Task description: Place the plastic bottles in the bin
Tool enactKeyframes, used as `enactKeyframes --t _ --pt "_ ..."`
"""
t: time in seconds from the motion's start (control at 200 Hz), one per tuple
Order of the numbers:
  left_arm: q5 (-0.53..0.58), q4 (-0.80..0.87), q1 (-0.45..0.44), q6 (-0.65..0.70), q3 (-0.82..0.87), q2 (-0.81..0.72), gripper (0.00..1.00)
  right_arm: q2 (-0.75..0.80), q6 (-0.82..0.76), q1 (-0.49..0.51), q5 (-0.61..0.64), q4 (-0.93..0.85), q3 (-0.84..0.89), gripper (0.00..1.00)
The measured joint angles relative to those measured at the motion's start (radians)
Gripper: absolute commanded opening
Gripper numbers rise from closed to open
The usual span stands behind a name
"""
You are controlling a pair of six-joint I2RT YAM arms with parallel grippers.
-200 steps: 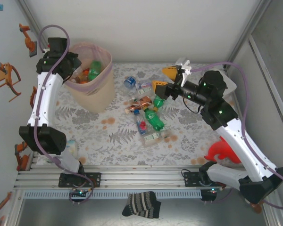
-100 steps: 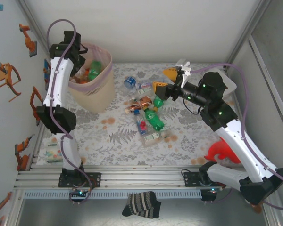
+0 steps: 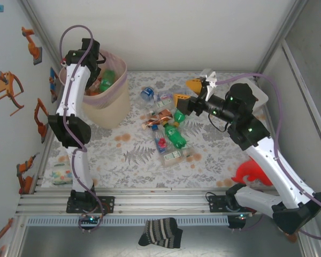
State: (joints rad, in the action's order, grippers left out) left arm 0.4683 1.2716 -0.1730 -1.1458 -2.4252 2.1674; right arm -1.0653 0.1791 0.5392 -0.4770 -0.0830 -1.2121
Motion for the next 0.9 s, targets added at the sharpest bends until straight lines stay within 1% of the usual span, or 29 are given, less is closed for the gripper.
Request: enactKeyframes --t 0.31,0.476,0.621,0.706,0.811,0.856,0.901 --pt "0.026 0.036 -0.028 -0.029 0.005 -0.012 0.39 0.006 -0.009 0.0 0.0 -0.011 0.0 0.8" --pt "0.026 0.059 -0.071 -0.053 0.049 -0.064 0.39 0.006 -0.012 0.0 0.0 -0.011 0.0 0.8" --pt "0.03 0.065 -0.111 -0.076 0.1 -0.124 0.41 0.006 -0.013 0.0 0.0 -0.011 0.0 0.8" --pt "0.035 0.07 -0.12 -0.091 0.136 -0.151 0.44 0.006 -0.016 0.0 -0.001 -0.011 0.001 0.8" --pt "0.029 0.077 -0.111 -0.108 0.159 -0.151 0.48 0.011 -0.017 0.0 0.0 -0.014 0.007 0.8" --pt "0.015 0.078 -0.1 -0.112 0.161 -0.142 0.52 0.014 -0.017 0.0 0.0 -0.018 0.008 0.8" --pt "0.002 0.079 -0.088 -0.119 0.161 -0.132 0.59 0.017 -0.02 0.0 0.0 -0.019 0.009 0.8"
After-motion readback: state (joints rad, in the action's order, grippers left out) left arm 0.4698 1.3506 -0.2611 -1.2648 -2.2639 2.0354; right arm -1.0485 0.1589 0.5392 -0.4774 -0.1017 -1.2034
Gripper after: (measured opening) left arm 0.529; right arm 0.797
